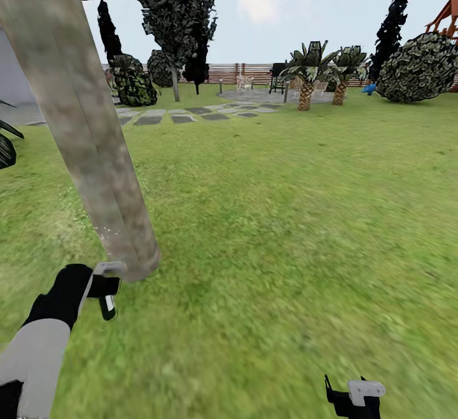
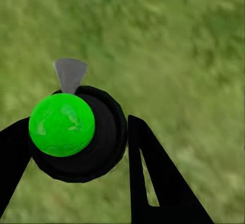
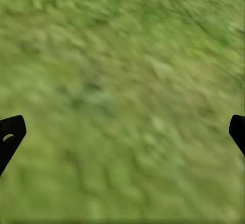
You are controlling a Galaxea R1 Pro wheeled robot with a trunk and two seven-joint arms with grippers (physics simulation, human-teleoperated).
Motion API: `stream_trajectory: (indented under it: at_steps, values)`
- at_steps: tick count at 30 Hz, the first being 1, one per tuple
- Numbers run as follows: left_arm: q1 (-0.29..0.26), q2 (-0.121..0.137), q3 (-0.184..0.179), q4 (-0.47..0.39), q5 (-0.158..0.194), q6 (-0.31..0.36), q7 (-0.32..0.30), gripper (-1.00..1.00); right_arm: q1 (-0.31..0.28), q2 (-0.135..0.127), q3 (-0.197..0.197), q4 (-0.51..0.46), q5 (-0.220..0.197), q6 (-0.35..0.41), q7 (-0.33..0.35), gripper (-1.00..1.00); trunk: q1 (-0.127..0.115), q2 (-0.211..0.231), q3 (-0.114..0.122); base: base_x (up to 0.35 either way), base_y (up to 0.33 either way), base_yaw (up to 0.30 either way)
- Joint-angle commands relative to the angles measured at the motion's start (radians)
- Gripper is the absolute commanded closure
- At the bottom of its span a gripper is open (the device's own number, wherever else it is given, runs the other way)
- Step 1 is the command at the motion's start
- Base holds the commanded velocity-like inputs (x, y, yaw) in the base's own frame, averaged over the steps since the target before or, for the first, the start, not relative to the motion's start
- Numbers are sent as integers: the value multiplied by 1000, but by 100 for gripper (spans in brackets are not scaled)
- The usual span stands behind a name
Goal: In the garden, pick up the pesticide atomizer on the floor and spray pesticide onto both trees until each tree trunk is fully covered.
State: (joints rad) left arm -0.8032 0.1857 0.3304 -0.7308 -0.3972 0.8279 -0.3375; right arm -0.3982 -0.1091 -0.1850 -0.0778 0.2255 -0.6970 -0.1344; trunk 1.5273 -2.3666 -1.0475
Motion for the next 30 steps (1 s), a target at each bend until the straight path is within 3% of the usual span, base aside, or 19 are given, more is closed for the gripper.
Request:
stream_trajectory:
  at_steps: [1, 2, 3, 6, 12, 18, 22, 30]
  values:
    - [-4, 9, 5, -2, -5, 4, -9, 100, -1, 0, -5, 1, 11, -2, -5, -100, 0, 0, -1, 0, 0, 0]
    - [-10, 34, 7, -2, -4, 5, -8, 100, -1, 0, -5, 1, 11, -2, -5, -100, 0, 0, -1, 0, 0, 0]
    - [-16, 74, 8, -3, -1, 8, -9, 100, -1, 0, -5, 1, 11, -2, -5, -100, 0, 0, -1, 0, 0, 0]
    - [-40, 95, 4, -14, -2, 15, -8, 100, -1, 0, -5, 1, 11, -2, -6, -100, 0, 0, -1, 0, 0, 27]
    - [-39, 84, 0, -20, -5, 22, -2, 100, -1, 0, -5, 1, 11, -2, -7, -100, 0, 0, -1, 5, 0, 245]
    - [-36, 79, 0, -20, -3, 18, 2, 100, -1, 0, -5, 0, 11, -2, -7, -100, 0, 0, -1, 269, -42, 191]
    - [-36, 53, 0, -19, -5, 17, 3, 100, -1, -1, -5, 0, 11, -2, -7, -100, 0, 0, -1, 117, -209, 11]
    - [-35, 49, 1, -19, -3, 17, 3, 100, -1, 0, -5, 0, 11, -2, -7, -100, 0, 0, -1, 52, -266, 66]
